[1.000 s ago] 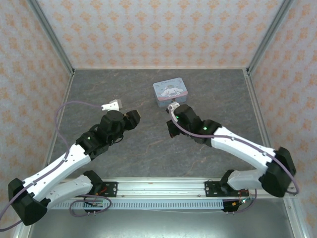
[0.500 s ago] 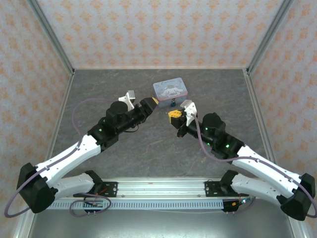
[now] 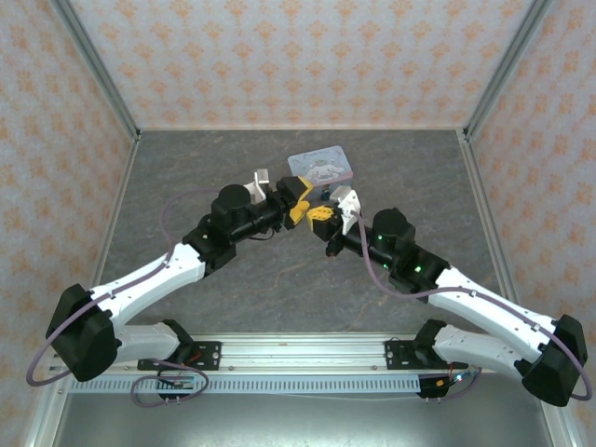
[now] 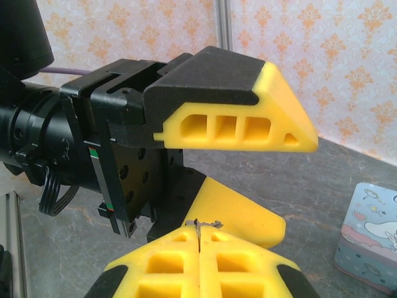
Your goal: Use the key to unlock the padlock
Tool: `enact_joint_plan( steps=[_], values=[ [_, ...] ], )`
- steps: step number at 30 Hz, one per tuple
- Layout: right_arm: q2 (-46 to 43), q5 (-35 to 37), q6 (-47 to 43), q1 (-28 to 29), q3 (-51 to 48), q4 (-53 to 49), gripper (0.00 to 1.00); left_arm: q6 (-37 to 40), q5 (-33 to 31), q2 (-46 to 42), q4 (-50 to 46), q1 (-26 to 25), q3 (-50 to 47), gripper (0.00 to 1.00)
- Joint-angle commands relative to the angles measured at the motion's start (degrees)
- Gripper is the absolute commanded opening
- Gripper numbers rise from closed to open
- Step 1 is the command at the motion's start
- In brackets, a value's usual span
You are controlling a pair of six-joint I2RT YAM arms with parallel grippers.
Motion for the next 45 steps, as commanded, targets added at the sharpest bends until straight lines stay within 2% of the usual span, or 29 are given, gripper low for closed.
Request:
enact_joint_plan(
  steps=[1,3,16,28,33,37,38,41,45],
  values=[
    [0.3,-0.5,0.5,-0.3,1.9,3.4,0.0,-1.4,2.0,-0.7,3.3,0.2,1.6,0.63],
    [0.7,-0.5,0.5,-0.2,1.9,3.3,0.0,-1.5,2.2,-0.6,3.5,0.3,1.8,0.61],
    [-1.2,1.5,1.8,-0.2,-0.5,2.9,0.0,-0.3,1.2,-0.8,1.5,0.3,1.8,0.22],
    [-2.4,2.3,2.4,-0.2,-1.6,2.7,0.0,0.6,0.5,-0.9,-0.4,0.3,1.9,0.09],
    [-2.2,2.6,2.5,-0.2,-1.9,2.7,0.0,1.0,0.5,-1.0,-0.8,0.2,2.2,0.0],
    [-2.3,3.1,3.1,-0.3,-1.3,1.6,0.0,3.1,0.3,-1.3,-2.0,0.3,2.8,0.0],
    [-2.4,3.7,3.5,-0.3,-1.0,0.8,0.11,4.4,0.1,-1.6,-2.7,0.3,3.1,0.0],
    [-3.2,4.2,5.2,-0.7,-0.3,-2.0,0.32,11.3,-2.3,-3.3,-6.5,0.3,4.2,0.0],
    [-5.5,4.0,9.0,-2.2,-0.4,-4.9,0.51,24.6,-7.3,-6.8,-10.8,-0.4,6.3,0.0]
  ],
)
